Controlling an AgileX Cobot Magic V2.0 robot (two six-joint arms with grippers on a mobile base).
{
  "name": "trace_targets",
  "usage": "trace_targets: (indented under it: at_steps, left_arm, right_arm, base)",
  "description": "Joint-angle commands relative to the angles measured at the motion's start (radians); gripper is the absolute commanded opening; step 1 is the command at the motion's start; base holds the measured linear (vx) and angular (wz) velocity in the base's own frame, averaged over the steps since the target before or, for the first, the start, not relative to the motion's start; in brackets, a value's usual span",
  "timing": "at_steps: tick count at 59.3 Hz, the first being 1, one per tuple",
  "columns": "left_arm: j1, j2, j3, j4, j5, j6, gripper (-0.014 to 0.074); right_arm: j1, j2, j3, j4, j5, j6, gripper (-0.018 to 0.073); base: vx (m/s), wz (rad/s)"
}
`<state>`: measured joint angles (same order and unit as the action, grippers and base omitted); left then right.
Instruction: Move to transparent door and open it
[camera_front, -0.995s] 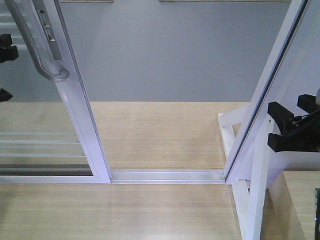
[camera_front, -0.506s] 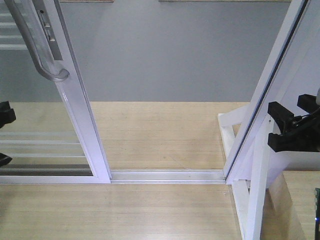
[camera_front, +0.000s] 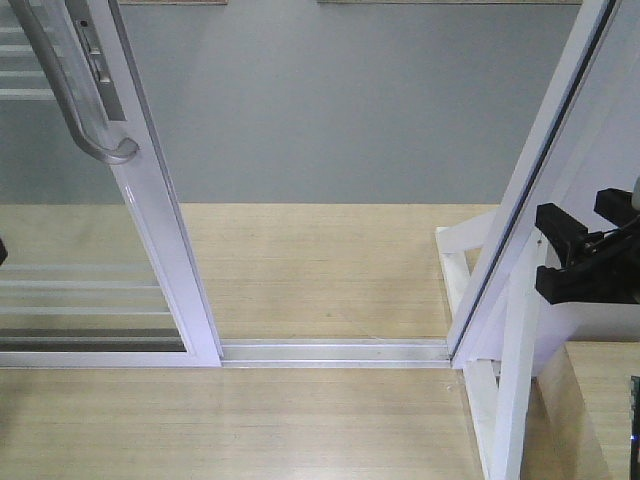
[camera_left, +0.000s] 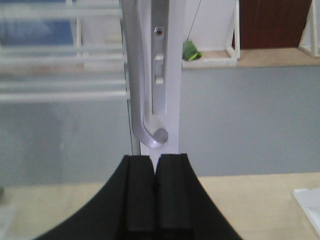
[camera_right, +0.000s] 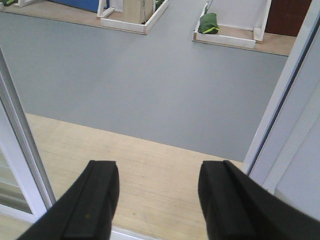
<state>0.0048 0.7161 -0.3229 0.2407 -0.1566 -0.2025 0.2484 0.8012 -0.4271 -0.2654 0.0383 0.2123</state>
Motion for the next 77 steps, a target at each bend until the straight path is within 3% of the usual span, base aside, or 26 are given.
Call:
trace_targets:
  at_steps: [1, 6, 14, 22, 28, 36, 39, 77]
  left_arm:
    - [-0.039, -0.126, 0.036, -0.022, -0.087, 0.122, -0.0008]
    - [-0.077, -0.257, 0.088, -0.033, -0.053, 0.136, -0.0007]
    - [-0.084, -0.482, 0.158, -0.127, 0.055, 0.106, -0.0006]
    - [-0.084, -0.668, 0.219, -0.129, 0.178, 0.116, -0.0005]
    - [-0.084, -0.748, 0.277, -0.129, 0.201, 0.114, -0.0004]
    - [-0.084, -0.742, 0.392, -0.129, 0.087, 0.070, -0.0004]
    - [-0.085, -0.741, 0.377, -0.129, 0.139, 0.058, -0.0003]
    - [-0.085, -0.741, 0.375, -0.129, 0.143, 0.063, -0.0003]
  right_arm:
    - [-0.003, 0.001, -0.029, -0.005, -0.072, -0.010, 0.0440]
    - [-0.003, 0.001, -0.029, -0.005, -0.072, -0.010, 0.0440]
    - [-0.003, 0.001, -0.029, -0.005, -0.073, -0.010, 0.0440]
    - [-0.003, 0.001, -0.029, -0.005, -0.072, -0.010, 0.0440]
    - [-0.003, 0.001, -0.029, -0.005, -0.072, -0.010, 0.0440]
    - [-0.003, 0.001, -0.029, -0.005, -0.067, -0.010, 0.0440]
    - [-0.003, 0.001, -0.029, -0.005, -0.064, -0.010, 0.0440]
    - [-0.003, 0.001, -0.029, -0.005, -0.050, -0.010, 0.0440]
  base:
    - [0.00, 0.00]
    - [0.00, 0.00]
    - [0.00, 0.00]
    - [0.00, 0.00]
    - [0.00, 0.00]
    - [0.00, 0.00]
    - [0.00, 0.00]
    - [0.00, 0.00]
